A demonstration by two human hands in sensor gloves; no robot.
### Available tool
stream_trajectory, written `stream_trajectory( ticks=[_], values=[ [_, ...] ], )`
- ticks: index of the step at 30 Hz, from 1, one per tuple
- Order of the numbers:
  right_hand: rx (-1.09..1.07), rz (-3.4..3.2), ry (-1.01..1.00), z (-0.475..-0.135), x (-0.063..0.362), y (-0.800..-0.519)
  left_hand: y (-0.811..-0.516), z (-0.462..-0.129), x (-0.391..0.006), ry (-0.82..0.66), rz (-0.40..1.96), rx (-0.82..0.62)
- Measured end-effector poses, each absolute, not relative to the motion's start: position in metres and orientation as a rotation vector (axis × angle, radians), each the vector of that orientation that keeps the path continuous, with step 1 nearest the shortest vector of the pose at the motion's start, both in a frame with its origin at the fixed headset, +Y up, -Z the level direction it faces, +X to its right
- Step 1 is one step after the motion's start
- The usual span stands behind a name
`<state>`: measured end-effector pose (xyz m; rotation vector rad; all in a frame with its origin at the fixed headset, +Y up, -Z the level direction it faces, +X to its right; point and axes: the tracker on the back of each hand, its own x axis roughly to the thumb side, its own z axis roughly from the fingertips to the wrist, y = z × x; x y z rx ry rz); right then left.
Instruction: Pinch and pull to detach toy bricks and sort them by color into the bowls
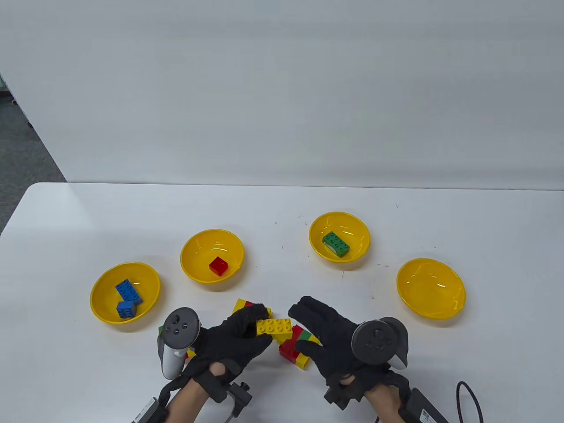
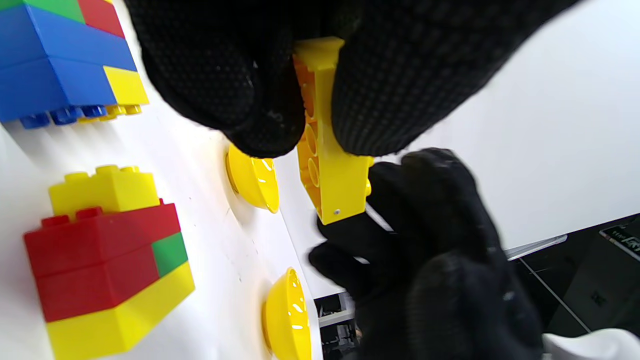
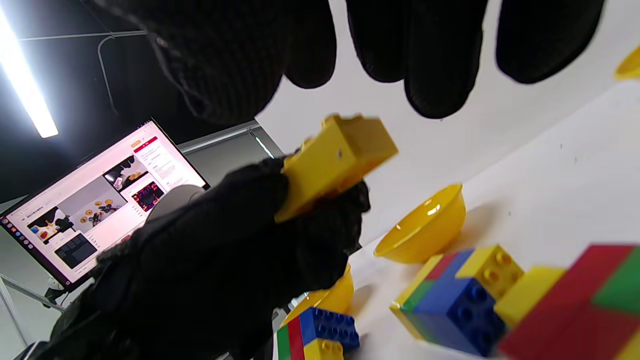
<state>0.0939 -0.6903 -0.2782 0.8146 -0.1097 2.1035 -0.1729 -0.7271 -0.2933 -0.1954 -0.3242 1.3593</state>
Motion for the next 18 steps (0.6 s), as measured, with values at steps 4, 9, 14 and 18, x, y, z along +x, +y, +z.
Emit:
stream_trajectory(
  ticks=[4,9,14,18],
  values=[
    [0.814,2.162,-0.138,-0.277,0.084,-0.699,-0.728,-0.292,-0.172,-0.324,1.369,-0.202],
    [0.782,2.127,-0.114,-0.277,0.082,-0.703,-0.728,-0.293,-0.173,-0.328,1.411,-0.223],
    [0.733,2.073,-0.181,-0.277,0.083,-0.703,-0.730,-0.294,-0.173,-0.338,1.471,-0.248],
    [0.651,1.988,-0.206,-0.279,0.088,-0.701,-0.728,-0.293,-0.170,-0.368,1.494,-0.266]
  ],
)
